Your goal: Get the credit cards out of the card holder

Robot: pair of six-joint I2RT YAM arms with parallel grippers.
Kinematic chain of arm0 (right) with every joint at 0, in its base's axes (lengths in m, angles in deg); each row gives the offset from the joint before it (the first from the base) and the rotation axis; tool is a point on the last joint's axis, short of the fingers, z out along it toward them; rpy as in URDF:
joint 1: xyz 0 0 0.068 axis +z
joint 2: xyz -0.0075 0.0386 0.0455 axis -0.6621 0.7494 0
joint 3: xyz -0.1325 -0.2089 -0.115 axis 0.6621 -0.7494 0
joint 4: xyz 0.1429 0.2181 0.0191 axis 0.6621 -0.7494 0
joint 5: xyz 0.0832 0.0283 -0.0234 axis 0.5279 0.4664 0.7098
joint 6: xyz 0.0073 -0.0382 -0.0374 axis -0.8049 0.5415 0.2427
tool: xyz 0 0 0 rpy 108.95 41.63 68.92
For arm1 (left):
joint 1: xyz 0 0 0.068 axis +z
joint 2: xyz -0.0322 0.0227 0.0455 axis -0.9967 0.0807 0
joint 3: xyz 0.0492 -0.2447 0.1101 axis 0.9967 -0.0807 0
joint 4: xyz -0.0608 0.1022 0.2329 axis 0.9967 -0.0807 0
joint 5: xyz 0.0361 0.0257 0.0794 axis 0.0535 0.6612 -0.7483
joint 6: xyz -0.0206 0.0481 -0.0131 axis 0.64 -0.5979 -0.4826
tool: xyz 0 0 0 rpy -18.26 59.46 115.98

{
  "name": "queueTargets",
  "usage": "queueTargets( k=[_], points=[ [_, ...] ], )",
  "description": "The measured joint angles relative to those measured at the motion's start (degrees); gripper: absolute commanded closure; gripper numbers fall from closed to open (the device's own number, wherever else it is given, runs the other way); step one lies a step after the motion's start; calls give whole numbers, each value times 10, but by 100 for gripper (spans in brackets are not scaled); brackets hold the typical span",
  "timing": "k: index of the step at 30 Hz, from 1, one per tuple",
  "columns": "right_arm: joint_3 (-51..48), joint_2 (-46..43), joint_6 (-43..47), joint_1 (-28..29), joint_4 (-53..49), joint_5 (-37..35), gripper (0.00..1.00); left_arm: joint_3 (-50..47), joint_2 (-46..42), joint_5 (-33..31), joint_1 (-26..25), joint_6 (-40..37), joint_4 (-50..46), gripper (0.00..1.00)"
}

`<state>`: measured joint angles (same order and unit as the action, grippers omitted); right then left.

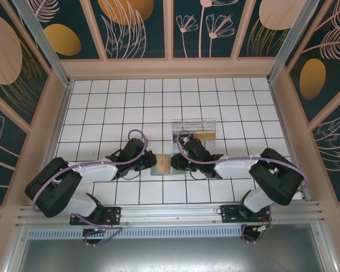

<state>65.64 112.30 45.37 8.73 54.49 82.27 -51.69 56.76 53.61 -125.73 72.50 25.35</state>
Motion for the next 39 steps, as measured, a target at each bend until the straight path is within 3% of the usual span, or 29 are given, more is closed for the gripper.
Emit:
queueTargets(
  k=[30,39],
  points=[
    [7,69,-28,-14,52,69,79,-12,15,-1,-2,0,29,100],
    [9,82,-43,-21,77,91,81,-18,15,-2,-2,3,42,100]
  ],
)
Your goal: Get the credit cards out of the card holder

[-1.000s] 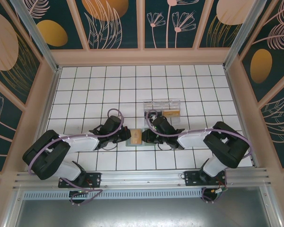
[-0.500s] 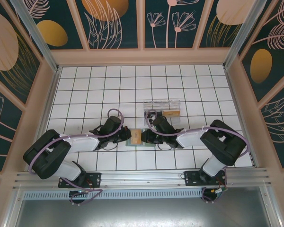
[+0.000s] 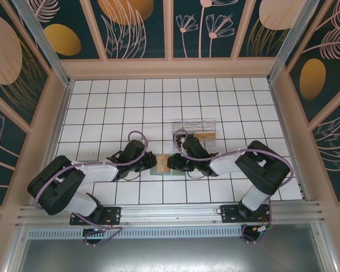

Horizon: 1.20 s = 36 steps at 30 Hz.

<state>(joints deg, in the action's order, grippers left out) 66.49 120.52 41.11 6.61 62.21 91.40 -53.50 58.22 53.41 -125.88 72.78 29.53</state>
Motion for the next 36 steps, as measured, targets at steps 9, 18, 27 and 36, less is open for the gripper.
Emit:
queueTargets(
  k=[9,18,27,36],
  points=[
    [0,5,-13,-5,2,12,100,-3,-1,-2,0,2,5,100],
    [-25,5,-24,-17,40,21,100,-5,-4,-12,-1,2,3,100],
    [-52,-14,-28,-27,55,20,100,-5,-23,-27,-3,2,-33,100],
    [-59,-27,-28,-30,49,14,100,-4,-68,-31,-8,-1,-68,90]
  ],
)
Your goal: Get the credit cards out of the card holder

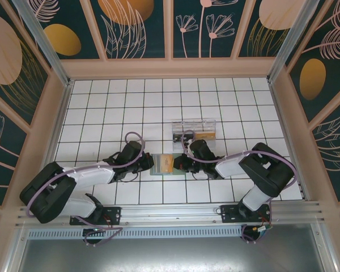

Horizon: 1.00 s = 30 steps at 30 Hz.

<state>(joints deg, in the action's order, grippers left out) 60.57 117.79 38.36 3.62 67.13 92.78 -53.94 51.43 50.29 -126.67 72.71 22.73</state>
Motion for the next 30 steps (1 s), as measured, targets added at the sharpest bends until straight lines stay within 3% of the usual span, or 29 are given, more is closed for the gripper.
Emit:
queueTargets(
  k=[5,15,20,25,30],
  points=[
    [0,0,0,0,-1,0,100,13,-25,3,-13,-5,-2,90],
    [1,0,0,0,-2,1,100,38,73,12,-48,-8,15,96],
    [1,1,0,0,-3,0,100,45,80,7,-49,-9,17,98],
    [2,3,1,0,-2,1,78,45,80,4,-49,-8,17,100],
    [9,8,0,0,11,10,70,45,80,0,-49,-8,17,100]
  ],
)
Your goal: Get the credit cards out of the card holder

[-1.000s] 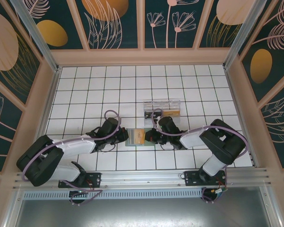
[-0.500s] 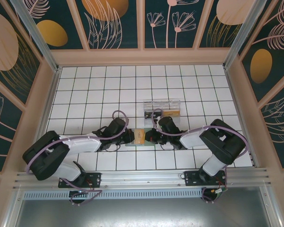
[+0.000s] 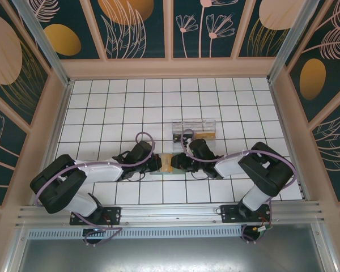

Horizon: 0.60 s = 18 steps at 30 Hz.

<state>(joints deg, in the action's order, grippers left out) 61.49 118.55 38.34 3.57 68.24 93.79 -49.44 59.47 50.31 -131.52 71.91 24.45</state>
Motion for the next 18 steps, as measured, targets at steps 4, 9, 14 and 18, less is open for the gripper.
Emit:
queueTargets(
  k=[4,9,14,18],
  points=[
    [5,9,0,0,9,2,74,0,0,-3,0,0,0,100],
    [14,25,-1,0,13,2,86,-1,0,-4,0,0,0,100],
    [15,30,-1,0,15,1,100,-2,0,-8,0,2,1,100],
    [14,28,-2,0,17,1,100,-4,-2,-13,0,2,1,100]
  ],
)
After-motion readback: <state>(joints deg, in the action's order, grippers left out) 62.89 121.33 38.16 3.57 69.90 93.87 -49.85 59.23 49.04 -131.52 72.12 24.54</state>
